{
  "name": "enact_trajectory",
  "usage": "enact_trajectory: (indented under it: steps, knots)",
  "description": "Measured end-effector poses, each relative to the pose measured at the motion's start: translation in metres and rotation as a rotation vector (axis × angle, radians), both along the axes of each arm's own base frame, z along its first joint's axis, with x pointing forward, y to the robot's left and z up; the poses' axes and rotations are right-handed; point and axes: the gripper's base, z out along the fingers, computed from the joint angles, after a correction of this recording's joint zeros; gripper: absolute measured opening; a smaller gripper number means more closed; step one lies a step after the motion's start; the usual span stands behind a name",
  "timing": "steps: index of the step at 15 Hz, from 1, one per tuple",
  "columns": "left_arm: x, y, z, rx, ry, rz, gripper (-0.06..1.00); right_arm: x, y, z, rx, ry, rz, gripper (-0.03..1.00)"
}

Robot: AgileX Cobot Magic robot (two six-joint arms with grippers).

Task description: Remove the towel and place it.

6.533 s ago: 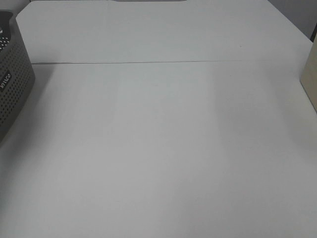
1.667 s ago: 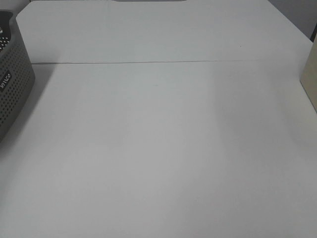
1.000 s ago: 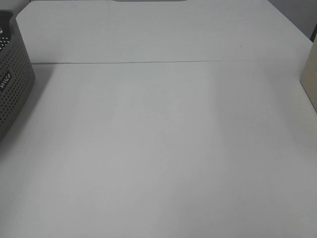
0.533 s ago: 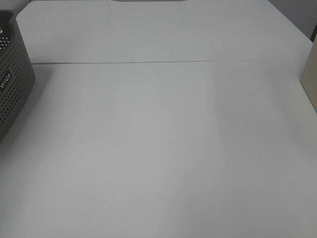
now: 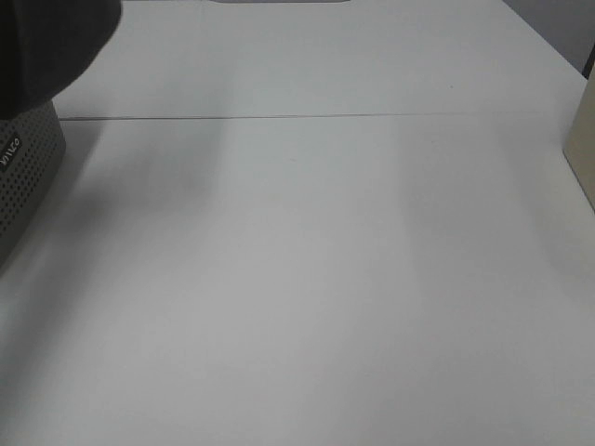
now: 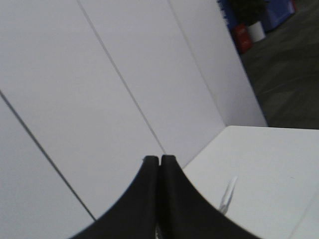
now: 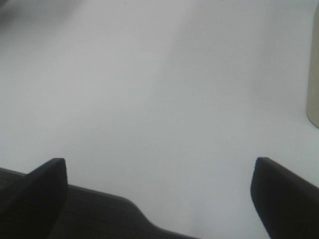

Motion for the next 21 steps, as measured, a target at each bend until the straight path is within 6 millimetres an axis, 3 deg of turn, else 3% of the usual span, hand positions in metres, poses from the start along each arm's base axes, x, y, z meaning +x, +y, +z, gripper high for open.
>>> enact_trajectory:
  steps: [5, 8, 9, 12, 15, 19, 21]
  knots:
    - [-0.016, -0.020, -0.025, 0.220, 0.160, -0.286, 0.00, 0.001, 0.005, 0.003, 0.056, -0.029, 0.030, 0.95]
    - [-0.016, -0.022, -0.031, 0.250, 0.198, -0.333, 0.00, 0.005, 0.016, 0.013, 0.124, -0.103, 0.145, 0.95]
    - [-0.016, -0.021, -0.032, 0.259, 0.209, -0.325, 0.00, 0.017, 0.026, 0.026, 0.144, -0.164, 0.280, 0.95]
    - [-0.015, -0.020, -0.034, 0.250, 0.247, -0.310, 0.00, 0.038, 0.037, 0.040, 0.180, -0.258, 0.414, 0.95]
    - [-0.013, -0.018, -0.040, 0.304, 0.279, -0.270, 0.00, 0.071, 0.046, 0.050, 0.270, -0.292, 0.528, 0.95]
    - [-0.002, -0.048, -0.082, 0.377, 0.371, -0.386, 0.00, 0.113, 0.059, 0.046, 0.274, -0.364, 0.795, 0.94]
    - [0.003, -0.060, -0.093, 0.386, 0.398, -0.434, 0.00, 0.134, 0.064, 0.039, 0.276, -0.437, 0.908, 0.93]
